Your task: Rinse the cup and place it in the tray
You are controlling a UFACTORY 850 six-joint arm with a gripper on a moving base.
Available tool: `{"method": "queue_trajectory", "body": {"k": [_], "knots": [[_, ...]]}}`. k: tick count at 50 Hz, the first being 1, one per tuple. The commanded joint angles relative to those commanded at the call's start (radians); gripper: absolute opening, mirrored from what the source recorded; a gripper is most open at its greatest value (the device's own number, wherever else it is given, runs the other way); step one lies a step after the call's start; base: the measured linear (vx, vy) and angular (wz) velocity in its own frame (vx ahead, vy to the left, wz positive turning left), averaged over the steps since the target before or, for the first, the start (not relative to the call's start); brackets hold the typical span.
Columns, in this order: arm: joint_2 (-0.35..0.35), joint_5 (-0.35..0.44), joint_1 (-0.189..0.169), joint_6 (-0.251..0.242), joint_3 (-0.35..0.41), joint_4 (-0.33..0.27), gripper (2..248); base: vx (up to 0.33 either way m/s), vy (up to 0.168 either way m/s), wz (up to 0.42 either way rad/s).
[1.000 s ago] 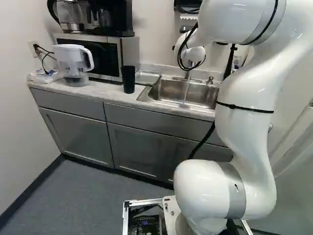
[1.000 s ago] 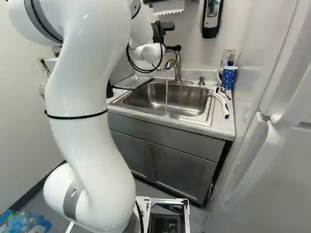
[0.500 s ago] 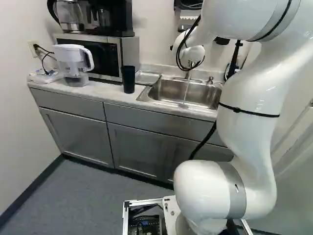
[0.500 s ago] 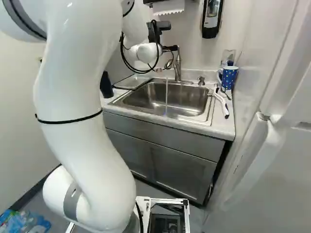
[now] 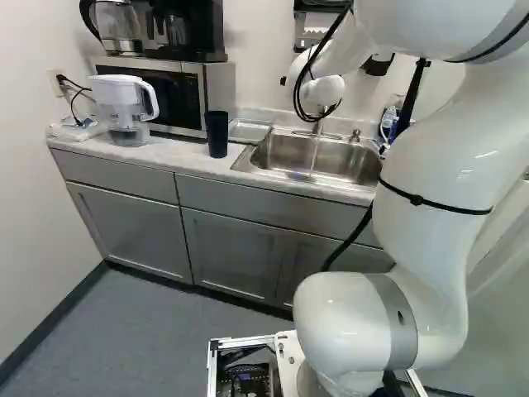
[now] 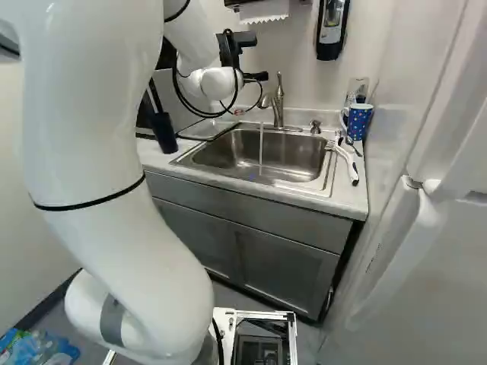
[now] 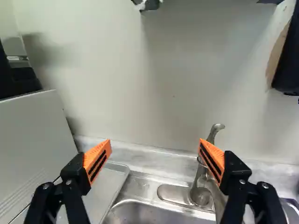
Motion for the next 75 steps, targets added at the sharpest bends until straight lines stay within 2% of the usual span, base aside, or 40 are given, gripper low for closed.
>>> {"method": "queue_trajectory", "body": {"k": [18,46,60,75], "knots": [[0.073,-0.050,0.038,0.000,0.076,0.000,247,0.000,0.000,0.000],[0.183,-0.228,0.099,0.000,0.187,0.000,247,0.000,0.000,0.000],[0.245,-0.324,0.105,0.000,0.248,0.000,247,0.000,0.000,0.000],[0.246,-0.437,0.105,0.000,0.249,0.000,247,0.000,0.000,0.000]]}}
